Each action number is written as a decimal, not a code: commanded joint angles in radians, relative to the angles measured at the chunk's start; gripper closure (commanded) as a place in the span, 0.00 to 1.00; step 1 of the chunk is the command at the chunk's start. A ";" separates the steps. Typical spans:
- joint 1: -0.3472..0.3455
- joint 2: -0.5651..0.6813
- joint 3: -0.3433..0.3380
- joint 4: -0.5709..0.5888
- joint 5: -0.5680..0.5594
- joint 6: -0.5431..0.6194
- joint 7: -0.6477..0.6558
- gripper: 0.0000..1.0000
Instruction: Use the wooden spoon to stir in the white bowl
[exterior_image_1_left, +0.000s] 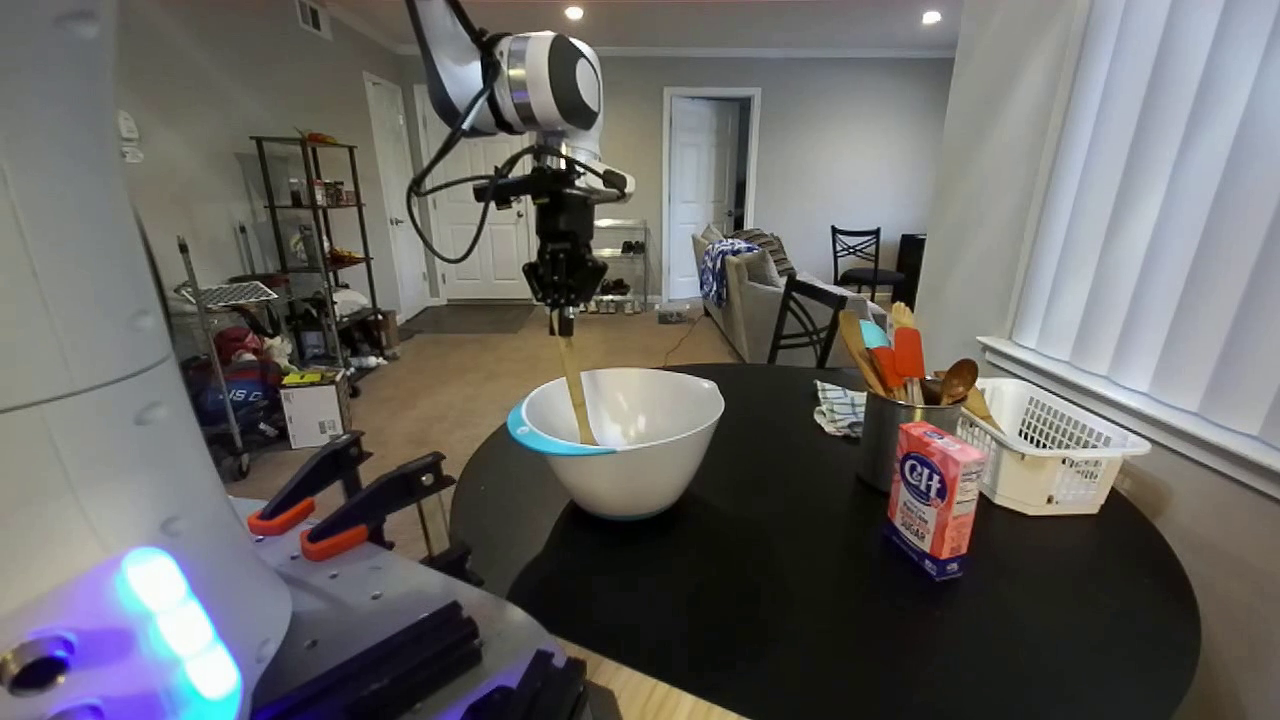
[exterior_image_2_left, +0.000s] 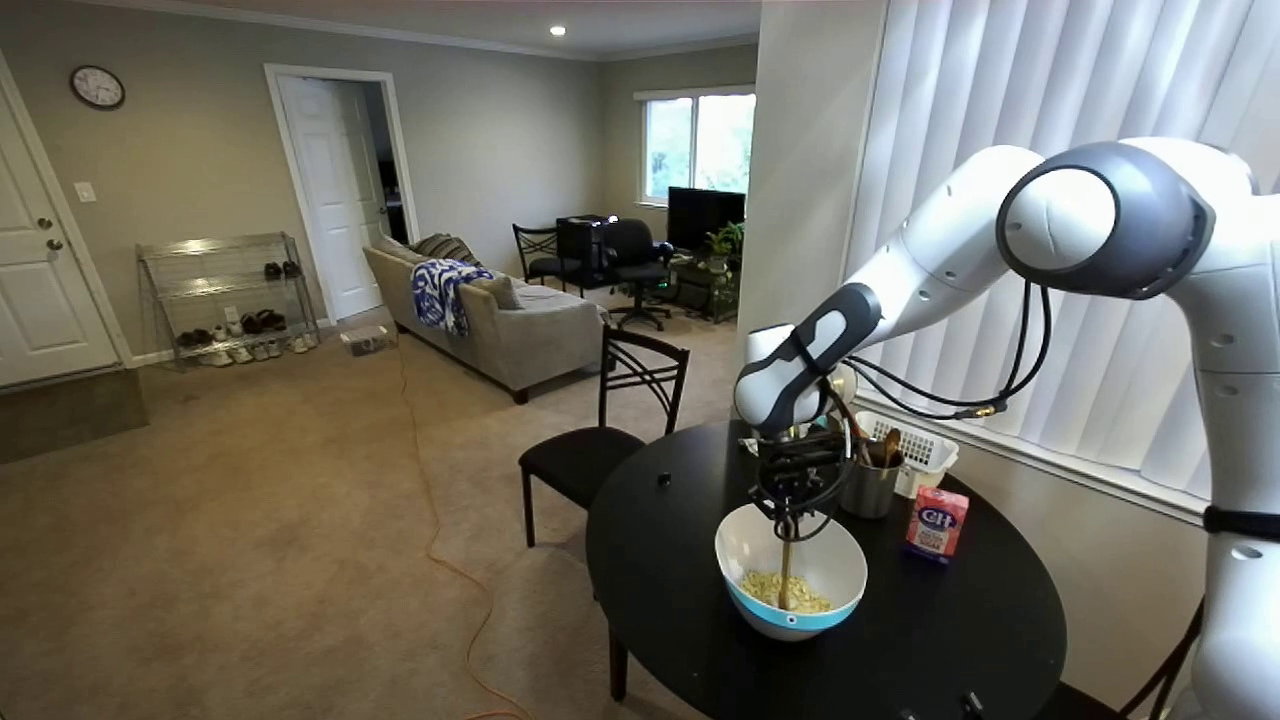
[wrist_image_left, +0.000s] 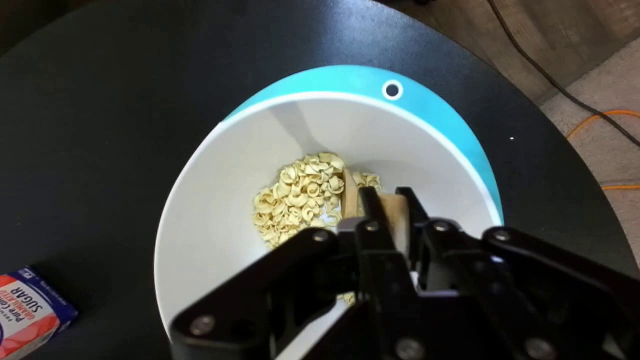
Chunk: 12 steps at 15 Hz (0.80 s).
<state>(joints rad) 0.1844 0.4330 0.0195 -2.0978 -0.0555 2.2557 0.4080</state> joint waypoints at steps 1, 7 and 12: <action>-0.001 0.033 -0.001 0.025 -0.010 -0.074 -0.030 0.95; 0.040 0.050 -0.046 0.066 -0.103 -0.146 0.074 0.96; 0.074 0.058 -0.078 0.076 -0.201 -0.140 0.153 0.96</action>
<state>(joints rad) 0.2304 0.4820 -0.0319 -2.0252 -0.1938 2.1454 0.4969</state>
